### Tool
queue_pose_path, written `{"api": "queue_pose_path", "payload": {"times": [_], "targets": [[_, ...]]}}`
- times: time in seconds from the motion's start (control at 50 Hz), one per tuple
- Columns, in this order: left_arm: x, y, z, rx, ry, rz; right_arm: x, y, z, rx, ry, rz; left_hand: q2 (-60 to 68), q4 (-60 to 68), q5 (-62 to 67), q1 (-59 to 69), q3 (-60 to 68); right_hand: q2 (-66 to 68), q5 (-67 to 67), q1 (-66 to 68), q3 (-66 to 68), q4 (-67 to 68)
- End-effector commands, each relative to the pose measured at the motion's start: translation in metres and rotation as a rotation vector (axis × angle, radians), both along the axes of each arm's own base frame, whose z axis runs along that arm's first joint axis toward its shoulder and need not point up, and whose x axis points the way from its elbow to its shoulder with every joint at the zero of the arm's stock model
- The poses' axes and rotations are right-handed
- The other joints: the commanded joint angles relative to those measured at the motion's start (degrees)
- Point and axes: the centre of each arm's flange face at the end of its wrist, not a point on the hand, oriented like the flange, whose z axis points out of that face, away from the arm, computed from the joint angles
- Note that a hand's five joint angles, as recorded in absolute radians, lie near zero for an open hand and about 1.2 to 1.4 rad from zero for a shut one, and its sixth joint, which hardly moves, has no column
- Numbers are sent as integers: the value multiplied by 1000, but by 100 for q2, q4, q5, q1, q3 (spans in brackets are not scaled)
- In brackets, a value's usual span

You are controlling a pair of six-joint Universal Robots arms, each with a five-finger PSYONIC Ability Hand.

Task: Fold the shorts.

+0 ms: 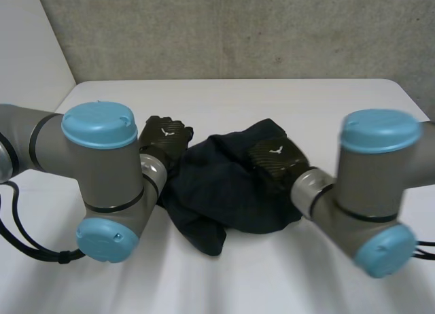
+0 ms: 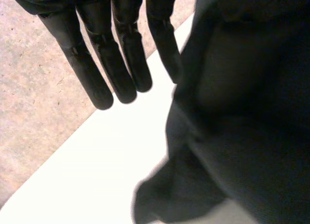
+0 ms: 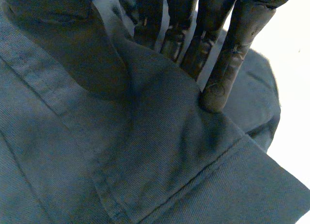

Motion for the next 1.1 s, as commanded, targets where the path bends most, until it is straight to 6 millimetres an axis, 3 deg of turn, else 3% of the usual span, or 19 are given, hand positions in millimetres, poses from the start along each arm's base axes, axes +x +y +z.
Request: {"api": "queue_pose_path", "payload": {"times": [0.02,0.04,0.18,0.32,0.44,0.5,0.68,0.78,0.84,0.98,1.1], "targets": [[14,4,-6,3,-31,23,8,-1,-10,0,52,-45,-2980,-2982,-3000,-2810,-2997,-3038,-2891,-1972,-3023,-3125],[16,6,-2,-2,-27,24,6,0,-4,-7,56,-46,-3064,-3066,-3084,-2894,-3081,-3777,-3630,-2711,-3763,-3864],[33,37,37,-14,100,46,-5,13,37,-44,44,-36,-3435,-3437,-3455,-3265,-3452,-5598,-5451,-4532,-5584,-5685],[65,63,67,76,260,122,-34,26,65,-110,150,-36,-3401,-3403,-3421,-3231,-3418,-5727,-5580,-4661,-5713,-5814],[88,81,55,248,318,191,-51,43,66,-150,248,-10,-3334,-3336,-3354,-3164,-3351,-5670,-5522,-4604,-5655,-5757],[94,92,42,323,300,196,-62,56,62,-157,305,6,-3267,-3269,-3287,-3097,-3284,-4663,-4515,-3596,-4648,-4750],[102,110,8,472,255,167,-85,86,43,-82,374,16,-2863,-2865,-2883,-2693,-2880,-3012,-2865,-1946,-2998,-3099],[99,107,0,509,269,144,-89,101,32,11,382,74,-2863,-2865,-2883,-2693,-2880,-2523,-2376,-1457,-2508,-2610],[95,101,-6,526,291,138,-91,100,29,39,372,85,-2880,-2882,-2900,-2710,-2897,-2774,-2627,-1708,-2759,-2861],[83,82,-13,509,352,140,-90,78,15,33,321,70,-2947,-2949,-2967,-2777,-2964,-5381,-5234,-4315,-5366,-5468],[74,69,-26,518,345,145,-77,51,-8,-2,257,28,-2913,-2915,-2934,-2743,-2931,-5501,-5353,-4434,-5486,-5588]]}}
